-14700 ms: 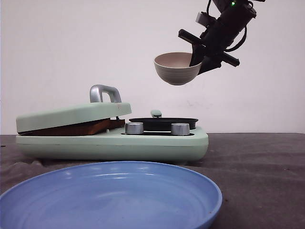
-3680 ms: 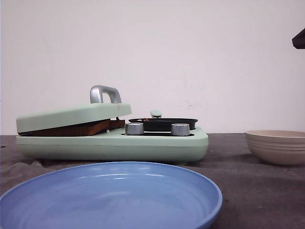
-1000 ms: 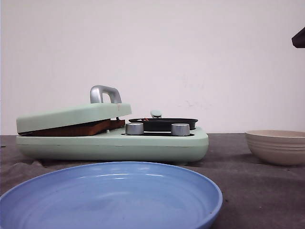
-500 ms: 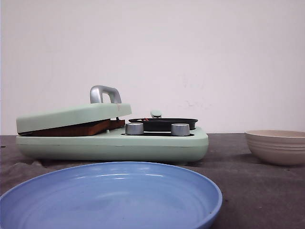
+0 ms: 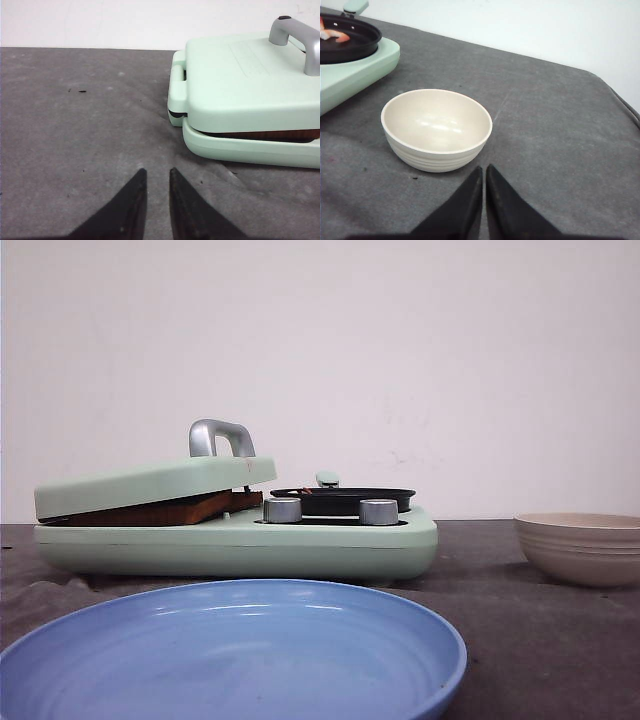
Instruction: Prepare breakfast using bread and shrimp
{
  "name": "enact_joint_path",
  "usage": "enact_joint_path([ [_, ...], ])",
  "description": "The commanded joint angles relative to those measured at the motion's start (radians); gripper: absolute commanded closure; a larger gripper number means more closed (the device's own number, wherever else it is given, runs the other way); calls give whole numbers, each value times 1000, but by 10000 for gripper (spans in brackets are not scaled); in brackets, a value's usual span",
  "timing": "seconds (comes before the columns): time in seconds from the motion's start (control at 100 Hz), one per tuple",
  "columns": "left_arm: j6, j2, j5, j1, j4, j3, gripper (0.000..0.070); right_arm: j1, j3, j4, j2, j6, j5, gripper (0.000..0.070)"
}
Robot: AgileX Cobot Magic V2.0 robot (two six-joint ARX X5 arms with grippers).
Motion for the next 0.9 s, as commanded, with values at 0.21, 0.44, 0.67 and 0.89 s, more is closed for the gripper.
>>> enact_joint_path([
  [0.21, -2, -1, 0, 0, -5, -17, 700, -2, -10, 15, -1, -13, -19, 696],
  [0.44, -2, -1, 0, 0, -5, -17, 700, -2, -9, 39, -1, -13, -68, 696],
  [0.67, -2, -1, 0, 0, -5, -17, 700, -2, -9, 39, -1, -13, -68, 696],
  [0.89, -2, -1, 1, 0, -5, -17, 700, -2, -9, 39, -1, -13, -68, 696],
])
